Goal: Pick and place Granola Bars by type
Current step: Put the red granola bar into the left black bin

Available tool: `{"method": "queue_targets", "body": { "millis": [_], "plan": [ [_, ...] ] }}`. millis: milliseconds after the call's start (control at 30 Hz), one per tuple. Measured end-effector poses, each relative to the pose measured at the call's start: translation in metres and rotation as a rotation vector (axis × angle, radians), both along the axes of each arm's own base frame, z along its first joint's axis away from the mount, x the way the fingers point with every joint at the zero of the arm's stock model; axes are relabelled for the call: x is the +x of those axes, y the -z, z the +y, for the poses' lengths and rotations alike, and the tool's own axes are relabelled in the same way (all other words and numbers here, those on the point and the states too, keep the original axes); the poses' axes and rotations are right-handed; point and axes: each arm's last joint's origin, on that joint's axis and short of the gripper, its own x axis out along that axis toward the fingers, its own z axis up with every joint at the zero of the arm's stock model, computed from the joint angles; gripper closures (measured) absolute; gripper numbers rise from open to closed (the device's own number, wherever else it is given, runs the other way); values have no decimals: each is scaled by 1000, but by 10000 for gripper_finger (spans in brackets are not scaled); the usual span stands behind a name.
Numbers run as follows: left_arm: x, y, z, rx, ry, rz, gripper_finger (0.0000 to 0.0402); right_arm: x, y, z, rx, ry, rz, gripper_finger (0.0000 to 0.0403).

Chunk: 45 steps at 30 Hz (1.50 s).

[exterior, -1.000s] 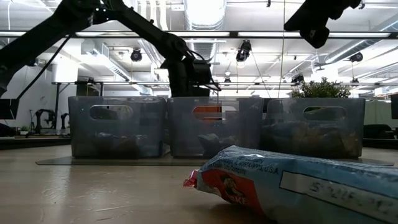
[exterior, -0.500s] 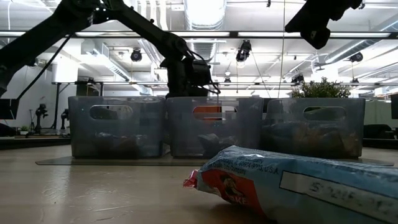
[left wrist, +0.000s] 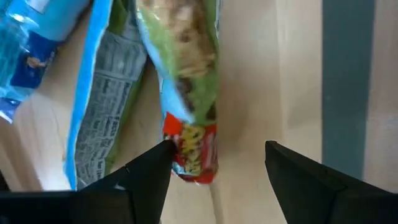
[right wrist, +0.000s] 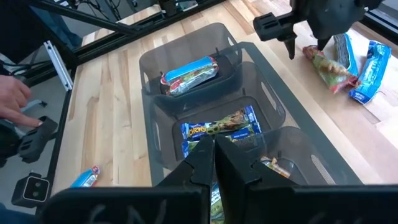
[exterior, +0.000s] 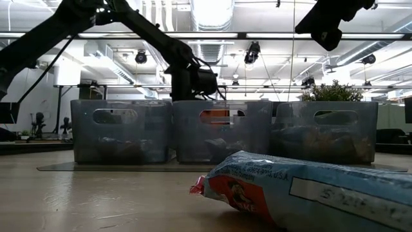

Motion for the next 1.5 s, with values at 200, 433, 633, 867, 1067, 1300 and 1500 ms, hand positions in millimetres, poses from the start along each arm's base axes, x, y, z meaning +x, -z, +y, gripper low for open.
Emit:
{"method": "queue_targets", "body": {
  "millis": [200,433,633,867,1067,1300,1500],
  "plan": [
    [-1,8,0,10,-24,-1,163,0,0,0,0,0,3,394],
    [-1,8,0,16,-31,-3,163,0,0,0,0,0,4,394],
    [0,8,0,19,-30,-8,172,0,0,0,0,0,4,394],
    [-1,13,-4,6,-20,9,218,0,0,0,0,0,4,394],
    [-3,18,-8,-5,-24,20,255,0,0,0,-1,1,5,394],
    [-4,18,-8,-6,-40,24,292,0,1,0,-1,1,8,394],
    [-3,18,-8,-7,-47,24,302,0,1,0,-1,0,9,394]
  ]
}}
